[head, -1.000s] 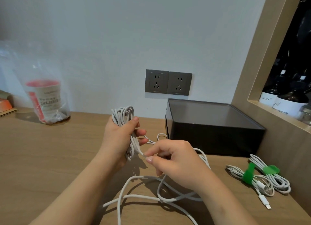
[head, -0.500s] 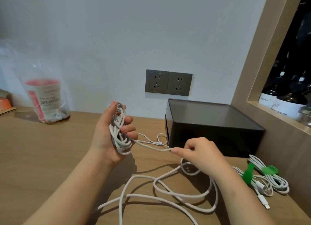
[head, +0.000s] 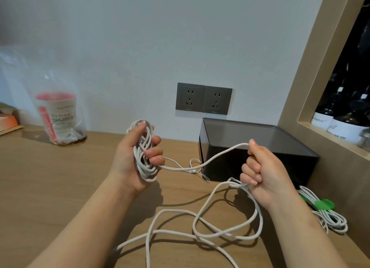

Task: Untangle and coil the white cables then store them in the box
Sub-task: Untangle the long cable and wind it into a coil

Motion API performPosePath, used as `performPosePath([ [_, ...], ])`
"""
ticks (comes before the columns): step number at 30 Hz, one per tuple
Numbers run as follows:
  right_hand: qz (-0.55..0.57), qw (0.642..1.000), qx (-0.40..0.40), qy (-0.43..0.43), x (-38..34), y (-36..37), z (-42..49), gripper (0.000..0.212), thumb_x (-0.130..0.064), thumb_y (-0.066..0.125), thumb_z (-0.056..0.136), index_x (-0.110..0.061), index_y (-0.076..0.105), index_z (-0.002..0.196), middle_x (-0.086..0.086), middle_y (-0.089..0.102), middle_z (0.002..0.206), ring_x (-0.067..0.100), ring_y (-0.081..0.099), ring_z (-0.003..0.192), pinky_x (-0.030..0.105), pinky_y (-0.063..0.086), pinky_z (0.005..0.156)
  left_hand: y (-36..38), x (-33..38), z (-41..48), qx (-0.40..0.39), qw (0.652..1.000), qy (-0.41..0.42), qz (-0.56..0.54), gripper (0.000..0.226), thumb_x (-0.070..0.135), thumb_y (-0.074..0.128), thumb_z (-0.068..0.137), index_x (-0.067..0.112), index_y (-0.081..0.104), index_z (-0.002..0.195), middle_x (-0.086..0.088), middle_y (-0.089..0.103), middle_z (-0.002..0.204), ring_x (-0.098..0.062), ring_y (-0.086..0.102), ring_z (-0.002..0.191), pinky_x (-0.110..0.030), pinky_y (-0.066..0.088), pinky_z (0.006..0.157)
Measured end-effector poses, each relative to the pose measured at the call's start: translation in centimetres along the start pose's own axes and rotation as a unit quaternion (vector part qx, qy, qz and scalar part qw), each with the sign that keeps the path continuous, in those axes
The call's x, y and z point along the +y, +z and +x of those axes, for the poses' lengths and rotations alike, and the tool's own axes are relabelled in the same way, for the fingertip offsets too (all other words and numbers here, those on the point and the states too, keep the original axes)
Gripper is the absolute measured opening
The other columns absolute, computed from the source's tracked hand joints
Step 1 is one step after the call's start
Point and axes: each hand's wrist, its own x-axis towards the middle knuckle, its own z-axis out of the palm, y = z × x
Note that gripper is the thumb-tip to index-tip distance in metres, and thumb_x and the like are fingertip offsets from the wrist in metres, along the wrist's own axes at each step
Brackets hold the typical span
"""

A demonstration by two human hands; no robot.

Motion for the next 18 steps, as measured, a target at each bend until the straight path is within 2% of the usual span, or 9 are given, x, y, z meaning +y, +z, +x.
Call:
performPosePath([
  [3,-0.131,0.986,-0.015,-0.104,-0.1,0.1,-0.2,0.024,-0.024,0.049,0.095,-0.005,0.061,0.085,0.002,0.034,0.050,0.008,0.026,0.039,0.018,0.021,0.035,0.1,-0.2,0.1,0.030,0.999,0.017,0.031,0.018,0.026,0.055,0.084,0.013,0.047,0.073,0.003,0.045,0.054,-0.004,0.033,0.034,-0.013,0.034,0.033],
  [6,-0.241,0.956,-0.059,-0.154,0.5,0.8,-0.6,0.020,-0.021,0.054,0.091,-0.012,0.068,0.081,-0.008,0.045,0.050,0.003,0.037,0.044,0.012,0.029,0.040,0.2,-0.9,-0.1,0.030,0.996,0.038,0.072,0.014,0.018,0.062,0.070,0.010,0.051,0.074,0.002,0.045,0.054,-0.004,0.037,0.034,-0.022,0.052,0.046],
  [9,-0.245,0.953,-0.122,-0.131,0.6,1.3,-1.1,0.020,-0.018,0.053,0.091,-0.012,0.068,0.078,-0.009,0.047,0.052,0.004,0.039,0.049,0.016,0.034,0.047,0.4,-1.3,-0.3,0.028,0.991,0.060,0.118,0.005,0.005,0.059,0.079,0.009,0.057,0.077,-0.001,0.049,0.051,-0.006,0.049,0.040,-0.036,0.060,0.062],
  [10,-0.232,0.955,-0.139,-0.120,0.4,1.3,-1.1,0.022,-0.016,0.052,0.091,-0.012,0.068,0.076,-0.005,0.046,0.054,0.007,0.039,0.050,0.020,0.034,0.049,0.3,-1.3,-0.2,0.034,0.988,0.072,0.134,0.011,0.001,0.057,0.084,0.011,0.059,0.079,-0.001,0.054,0.053,-0.007,0.054,0.045,-0.038,0.060,0.063],
  [14,-0.228,0.953,-0.183,-0.076,-0.1,1.0,-1.3,0.024,-0.010,0.048,0.090,-0.007,0.060,0.070,0.004,0.044,0.055,0.012,0.035,0.047,0.024,0.030,0.046,0.1,-1.2,-0.1,0.037,0.964,0.121,0.234,0.017,0.000,0.057,0.086,0.016,0.061,0.089,0.003,0.069,0.067,-0.011,0.068,0.064,-0.037,0.060,0.059],
  [16,-0.310,0.929,-0.194,-0.062,0.3,1.1,-1.2,0.022,-0.010,0.047,0.089,-0.006,0.057,0.071,0.004,0.043,0.054,0.009,0.035,0.043,0.021,0.030,0.042,0.2,-1.4,-0.3,0.033,0.960,0.129,0.248,0.020,0.001,0.057,0.086,0.020,0.060,0.094,0.000,0.068,0.070,-0.011,0.065,0.059,-0.033,0.057,0.052],
  [18,-0.388,0.899,-0.197,-0.052,0.8,1.3,-1.1,0.021,-0.011,0.046,0.089,-0.006,0.057,0.071,0.002,0.044,0.052,0.004,0.035,0.038,0.017,0.029,0.040,0.2,-1.7,-0.3,0.018,0.957,0.142,0.251,0.033,0.002,0.054,0.090,0.032,0.055,0.104,-0.001,0.065,0.067,-0.011,0.058,0.051,-0.032,0.053,0.047],
])
